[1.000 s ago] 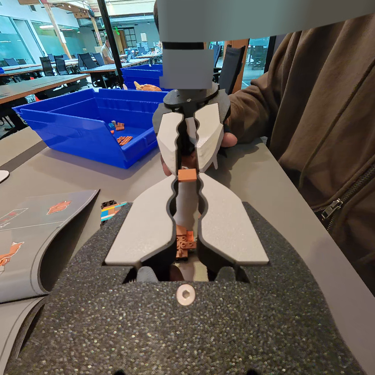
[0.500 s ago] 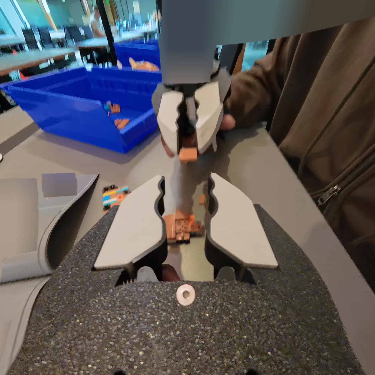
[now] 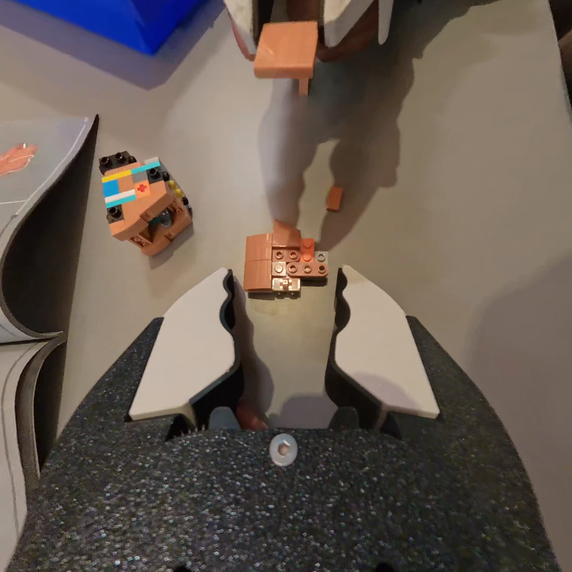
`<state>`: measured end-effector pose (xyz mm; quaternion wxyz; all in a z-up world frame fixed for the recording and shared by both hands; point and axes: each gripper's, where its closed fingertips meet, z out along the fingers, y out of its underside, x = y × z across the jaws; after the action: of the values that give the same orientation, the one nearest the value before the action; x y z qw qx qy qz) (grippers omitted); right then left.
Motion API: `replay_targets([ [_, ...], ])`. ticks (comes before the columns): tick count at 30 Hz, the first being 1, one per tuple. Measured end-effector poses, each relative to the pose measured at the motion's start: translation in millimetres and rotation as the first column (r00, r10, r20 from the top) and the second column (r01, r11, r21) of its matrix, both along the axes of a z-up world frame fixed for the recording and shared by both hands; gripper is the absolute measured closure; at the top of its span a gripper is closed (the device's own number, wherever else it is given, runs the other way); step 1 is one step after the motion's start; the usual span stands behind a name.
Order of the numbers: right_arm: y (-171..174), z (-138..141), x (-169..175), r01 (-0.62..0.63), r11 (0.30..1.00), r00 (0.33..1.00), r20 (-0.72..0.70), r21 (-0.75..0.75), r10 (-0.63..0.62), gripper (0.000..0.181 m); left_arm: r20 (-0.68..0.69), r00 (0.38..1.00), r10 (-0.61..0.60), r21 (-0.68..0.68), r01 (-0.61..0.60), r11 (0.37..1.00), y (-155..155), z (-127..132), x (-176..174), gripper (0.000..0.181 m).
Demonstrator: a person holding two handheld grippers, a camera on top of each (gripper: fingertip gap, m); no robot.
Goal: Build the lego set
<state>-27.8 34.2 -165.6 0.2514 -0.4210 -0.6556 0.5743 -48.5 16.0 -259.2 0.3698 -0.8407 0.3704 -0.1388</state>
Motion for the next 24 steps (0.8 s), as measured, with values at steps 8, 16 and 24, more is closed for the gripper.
replay_targets([
  [8,-6.6,-16.9,-1.5,-0.014,0.996,0.998,0.058,0.087,0.009,0.166,0.016,1.0,0.011,-0.033,-0.011,0.999,1.6,-1.5,6.5,0.129],
  [16,-13.9,-51.1,-3.1,-0.048,0.969,0.982,0.19,0.241,0.001,0.166,0.011,1.0,-0.025,0.018,0.025,1.0,4.4,2.5,17.6,0.129],
  [24,-19.4,-68.2,-3.1,-0.084,0.939,0.967,0.253,0.334,-0.003,0.166,0.028,0.999,-0.039,0.028,0.038,0.999,3.5,5.4,22.7,0.129],
])
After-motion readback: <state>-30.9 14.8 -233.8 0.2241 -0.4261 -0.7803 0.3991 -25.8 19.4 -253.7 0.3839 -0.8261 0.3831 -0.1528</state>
